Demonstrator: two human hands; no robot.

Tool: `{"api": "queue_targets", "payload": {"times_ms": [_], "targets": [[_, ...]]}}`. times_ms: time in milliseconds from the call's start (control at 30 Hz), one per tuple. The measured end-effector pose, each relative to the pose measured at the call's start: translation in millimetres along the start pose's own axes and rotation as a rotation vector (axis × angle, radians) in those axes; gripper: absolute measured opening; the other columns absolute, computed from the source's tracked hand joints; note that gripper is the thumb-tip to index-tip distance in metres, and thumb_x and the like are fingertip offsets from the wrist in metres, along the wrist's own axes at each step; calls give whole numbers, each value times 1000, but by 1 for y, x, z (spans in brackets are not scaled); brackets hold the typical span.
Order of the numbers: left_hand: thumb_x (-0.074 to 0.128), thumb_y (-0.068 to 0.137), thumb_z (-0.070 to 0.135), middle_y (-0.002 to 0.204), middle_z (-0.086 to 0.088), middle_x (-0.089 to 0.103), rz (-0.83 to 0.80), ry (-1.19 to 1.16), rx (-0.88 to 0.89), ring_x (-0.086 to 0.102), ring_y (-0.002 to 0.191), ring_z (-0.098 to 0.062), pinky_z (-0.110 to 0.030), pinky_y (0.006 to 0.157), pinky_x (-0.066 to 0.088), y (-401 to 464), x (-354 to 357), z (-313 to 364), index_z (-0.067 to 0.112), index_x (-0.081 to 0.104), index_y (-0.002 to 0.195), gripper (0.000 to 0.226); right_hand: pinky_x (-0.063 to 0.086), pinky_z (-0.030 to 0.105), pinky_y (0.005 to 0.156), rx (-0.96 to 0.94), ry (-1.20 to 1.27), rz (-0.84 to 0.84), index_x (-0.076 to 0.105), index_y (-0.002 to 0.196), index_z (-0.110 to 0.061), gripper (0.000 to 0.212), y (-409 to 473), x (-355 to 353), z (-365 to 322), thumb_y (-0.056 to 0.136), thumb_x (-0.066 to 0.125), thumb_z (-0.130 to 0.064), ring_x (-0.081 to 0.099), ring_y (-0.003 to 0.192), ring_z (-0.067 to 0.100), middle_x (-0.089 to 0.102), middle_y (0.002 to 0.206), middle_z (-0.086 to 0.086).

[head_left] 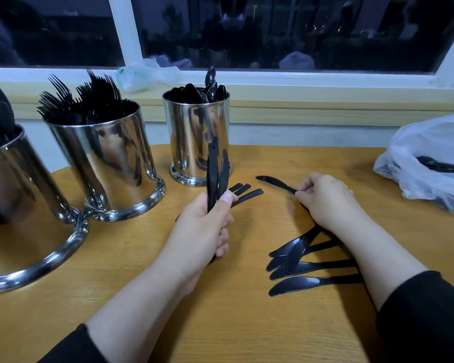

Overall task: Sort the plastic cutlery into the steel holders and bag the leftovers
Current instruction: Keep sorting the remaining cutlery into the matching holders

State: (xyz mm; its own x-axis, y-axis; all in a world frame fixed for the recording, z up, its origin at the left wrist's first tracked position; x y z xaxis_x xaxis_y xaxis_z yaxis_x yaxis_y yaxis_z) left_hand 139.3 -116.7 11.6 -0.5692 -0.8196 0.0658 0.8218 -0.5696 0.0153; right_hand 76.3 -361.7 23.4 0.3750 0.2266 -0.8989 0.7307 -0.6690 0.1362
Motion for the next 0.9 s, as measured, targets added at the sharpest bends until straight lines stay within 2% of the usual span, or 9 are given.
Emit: {"api": "queue_targets", "payload": {"times_ms": [67,167,233,333,467,600,700,767,900], "targets": [[53,105,41,65,9,40,28,-36,-13,34,52,-10,-27,49,35,0,-2,-1,21,65,111,25,47,41,89,-38,160,120,61,92,-27,6,-3,-14,-2,98,62,-27,60,94,21,60,84,-15],[55,104,41,64,7,37,77,-85,-8,33,52,-10,-27,49,34,2,-5,-2,20,67,114,26,43,17,71,-125,473,228,66,93,-24,4,-20,-34,-16,97,66,-24,59,84,2,62,83,-14],[58,102,42,63,8,37,110,-126,10,34,52,-10,-27,49,35,1,-5,1,20,67,116,28,40,8,64,-190,675,134,69,89,-23,5,-38,-34,-36,94,70,-21,55,71,-5,64,78,-14],[64,98,39,63,8,37,129,-198,50,33,52,-11,-26,48,34,-2,1,9,15,66,111,28,40,9,60,-304,815,-125,70,87,-20,7,-70,-19,-70,92,73,-17,52,62,-2,62,71,-16],[59,103,34,63,-1,41,116,-191,73,30,54,-14,-29,49,29,-8,21,14,3,65,89,35,38,10,61,-394,743,-293,72,88,-22,9,-94,-8,-85,95,69,-17,53,61,-2,67,72,-18],[52,104,50,65,-5,42,198,-134,19,38,55,-18,-28,53,34,-11,18,12,16,59,72,47,37,10,65,-349,533,-90,73,98,-35,11,-74,-34,-44,99,63,-32,57,73,-7,69,87,-20],[46,104,55,67,1,62,192,-67,41,60,72,-23,-39,77,43,-8,9,13,26,57,56,57,42,11,67,-343,266,-140,70,107,-41,14,-62,-41,-7,99,62,-33,55,82,-9,64,104,-22],[44,106,52,64,2,63,166,-57,58,66,82,-26,-50,92,47,-7,10,16,25,56,54,60,48,18,85,-360,170,-297,70,112,-40,18,-62,-33,7,97,65,-31,56,94,-8,62,113,-23],[49,107,42,58,1,35,145,-49,91,39,54,-18,-38,62,46,-9,14,17,17,44,69,46,37,24,107,-370,74,-474,71,112,-45,24,-66,-20,11,94,70,-29,49,117,-6,55,119,-31]]}}
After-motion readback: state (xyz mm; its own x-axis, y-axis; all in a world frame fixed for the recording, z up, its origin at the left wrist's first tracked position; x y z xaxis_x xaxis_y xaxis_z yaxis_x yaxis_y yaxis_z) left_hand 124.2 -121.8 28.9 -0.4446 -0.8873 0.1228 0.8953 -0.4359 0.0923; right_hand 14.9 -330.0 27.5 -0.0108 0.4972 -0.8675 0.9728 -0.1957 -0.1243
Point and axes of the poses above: each hand's wrist, its own y-axis towards the middle knuckle, its own x-axis out of the palm, z = x × y, the point moved 6 cm from there along y, towards the middle knuckle
